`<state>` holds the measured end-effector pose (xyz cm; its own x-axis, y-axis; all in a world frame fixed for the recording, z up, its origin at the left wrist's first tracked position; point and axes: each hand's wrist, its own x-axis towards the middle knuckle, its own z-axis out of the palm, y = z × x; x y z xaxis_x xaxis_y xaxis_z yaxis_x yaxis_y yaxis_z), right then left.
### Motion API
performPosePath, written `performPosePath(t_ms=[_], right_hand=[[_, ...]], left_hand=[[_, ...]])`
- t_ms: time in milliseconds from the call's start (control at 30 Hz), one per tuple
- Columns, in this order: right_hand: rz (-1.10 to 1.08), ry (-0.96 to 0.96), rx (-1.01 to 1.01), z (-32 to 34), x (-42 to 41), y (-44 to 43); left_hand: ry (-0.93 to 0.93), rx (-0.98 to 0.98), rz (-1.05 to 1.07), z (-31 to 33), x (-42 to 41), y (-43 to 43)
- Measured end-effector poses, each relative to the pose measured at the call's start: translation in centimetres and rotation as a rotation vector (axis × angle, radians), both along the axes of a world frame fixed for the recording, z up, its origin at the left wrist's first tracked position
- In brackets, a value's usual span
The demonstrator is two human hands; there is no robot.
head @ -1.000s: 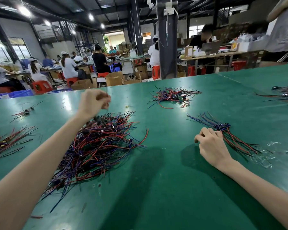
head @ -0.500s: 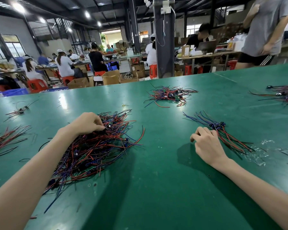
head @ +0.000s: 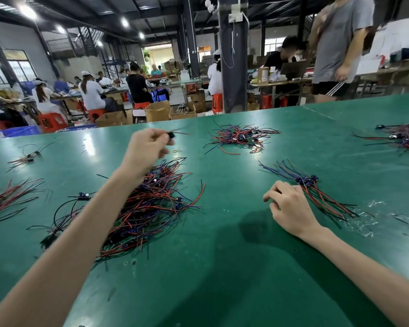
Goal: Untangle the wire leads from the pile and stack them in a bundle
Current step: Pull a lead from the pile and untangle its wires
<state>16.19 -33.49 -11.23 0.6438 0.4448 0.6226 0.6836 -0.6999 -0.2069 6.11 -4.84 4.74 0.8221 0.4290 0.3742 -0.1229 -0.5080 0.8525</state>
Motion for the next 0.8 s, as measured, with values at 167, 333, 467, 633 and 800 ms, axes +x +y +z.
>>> performPosePath(t_ms=[167, 333, 467, 633, 800], right_hand=[[0.358, 0.726, 0.565, 1.5, -1.9, 1.5], [0.35, 1.129, 0.845, 2.1, -2.3, 2.5], [0.325, 1.239, 0.892, 1.8, -2.2, 2.2], [0.364, 1.308, 0.903, 2.0, -2.6, 2.0], [0.4, 1.314, 0.874, 2.0, -2.7, 1.8]], left_hand=[[0.162, -0.645, -0.289, -6.5, 0.7, -8.2], [0.266, -0.843, -0.388, -12.7, 0.8, -12.9], [0.289, -0.81, -0.444, -13.9, 0.1, -12.9], [0.281, -0.772, -0.468, -14.0, -0.6, -12.6], [0.279, -0.565, -0.441, -14.5, -0.8, -12.3]])
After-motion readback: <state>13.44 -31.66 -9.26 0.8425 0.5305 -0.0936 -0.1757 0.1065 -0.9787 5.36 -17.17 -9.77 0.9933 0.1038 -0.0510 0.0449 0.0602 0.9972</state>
